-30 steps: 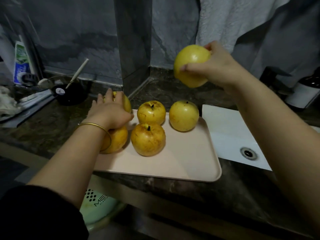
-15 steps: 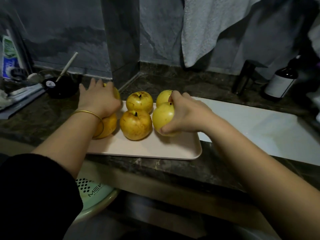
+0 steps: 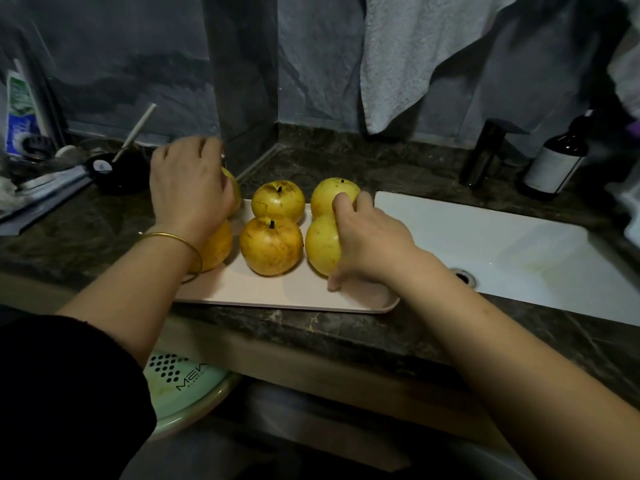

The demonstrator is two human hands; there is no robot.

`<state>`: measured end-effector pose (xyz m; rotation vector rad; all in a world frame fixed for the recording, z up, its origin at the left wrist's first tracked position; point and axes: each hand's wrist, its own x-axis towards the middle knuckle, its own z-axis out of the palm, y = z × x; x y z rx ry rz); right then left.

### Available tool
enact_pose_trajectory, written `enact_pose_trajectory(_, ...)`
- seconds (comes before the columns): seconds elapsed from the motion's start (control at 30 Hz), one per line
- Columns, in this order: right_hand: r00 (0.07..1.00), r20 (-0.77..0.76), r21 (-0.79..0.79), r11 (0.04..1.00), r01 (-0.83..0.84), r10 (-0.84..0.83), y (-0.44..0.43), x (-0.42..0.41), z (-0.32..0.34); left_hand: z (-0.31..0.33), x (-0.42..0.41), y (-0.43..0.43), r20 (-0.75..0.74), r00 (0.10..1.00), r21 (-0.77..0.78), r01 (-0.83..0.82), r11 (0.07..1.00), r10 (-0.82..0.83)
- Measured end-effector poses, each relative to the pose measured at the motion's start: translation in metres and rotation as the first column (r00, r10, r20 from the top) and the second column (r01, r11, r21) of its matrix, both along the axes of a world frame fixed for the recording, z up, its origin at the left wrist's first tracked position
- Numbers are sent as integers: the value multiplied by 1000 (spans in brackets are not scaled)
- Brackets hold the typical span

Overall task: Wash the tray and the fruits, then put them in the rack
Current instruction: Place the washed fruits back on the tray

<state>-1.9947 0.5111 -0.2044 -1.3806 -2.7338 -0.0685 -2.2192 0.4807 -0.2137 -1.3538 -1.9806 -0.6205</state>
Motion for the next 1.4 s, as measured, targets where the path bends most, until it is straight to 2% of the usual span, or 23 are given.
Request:
enact_pose_trajectory(0.1, 1000, 30, 20, 1000, -10, 9, 0, 2, 0, 1, 1, -2, 6, 1000, 20, -19, 1000, 19)
enact_pose_trajectory(0.2, 1000, -22, -127, 992, -9, 7, 4, 7, 7, 3, 5, -4, 14, 999, 47, -31, 998, 30)
enact_pose_trajectory(0.27, 984, -176, -264, 964, -15, -33, 10, 10, 14, 5, 8, -7, 14, 1000, 58, -22, 998, 21)
enact_pose_trajectory(0.3, 953, -294, -275, 961, -14, -70, 15, 11, 15, 6, 9, -8, 11, 1000, 63, -14, 998, 14)
enact_pose_trajectory(0.37, 854, -496, -201, 977, 63, -157, 29, 14, 13, 6, 11, -11, -1, 1000, 81, 4, 997, -3)
enact_pose_trajectory(0.4, 818, -539, -155, 978, 137, -200, 36, 17, 11, 6, 13, -13, -12, 1000, 96, 12, 995, -11)
enact_pose_trajectory(0.47, 829, -472, -82, 952, 296, -299, 51, 25, 3, 4, 18, -17, -36, 999, 137, 35, 990, -30)
enact_pose_trajectory(0.53, 882, -247, -58, 915, 399, -400, 62, 32, -8, -1, 27, -22, -69, 996, 180, 73, 981, -61)
enact_pose_trajectory(0.6, 895, -60, -93, 896, 435, -441, 67, 36, -20, -7, 38, -24, -165, 981, 211, 138, 968, -104)
enact_pose_trajectory(0.67, 898, 9, -119, 891, 438, -440, 69, 36, -28, -13, 49, -22, -257, 956, 220, 201, 955, -142)
enact_pose_trajectory(0.77, 899, 41, -128, 890, 437, -435, 71, 35, -37, -15, 63, -15, -294, 941, 247, 247, 937, -170)
enact_pose_trajectory(0.93, 897, -30, -226, 877, 423, -441, 75, 31, -44, -14, 76, -11, -288, 940, 278, 263, 924, -181)
enact_pose_trajectory(1.2, 898, -67, -236, 881, 409, -435, 82, 31, -49, -41, 100, -17, -240, 911, 231, 389, 892, -335)
enact_pose_trajectory(1.3, 848, -236, -232, 875, 425, -474, 85, 38, -57, -42, 105, -15, -233, 898, 233, 425, 874, -374)
enact_pose_trajectory(1.4, 735, -499, -210, 887, 412, -459, 89, 47, -65, -44, 109, -13, -225, 857, 219, 509, 832, -464)
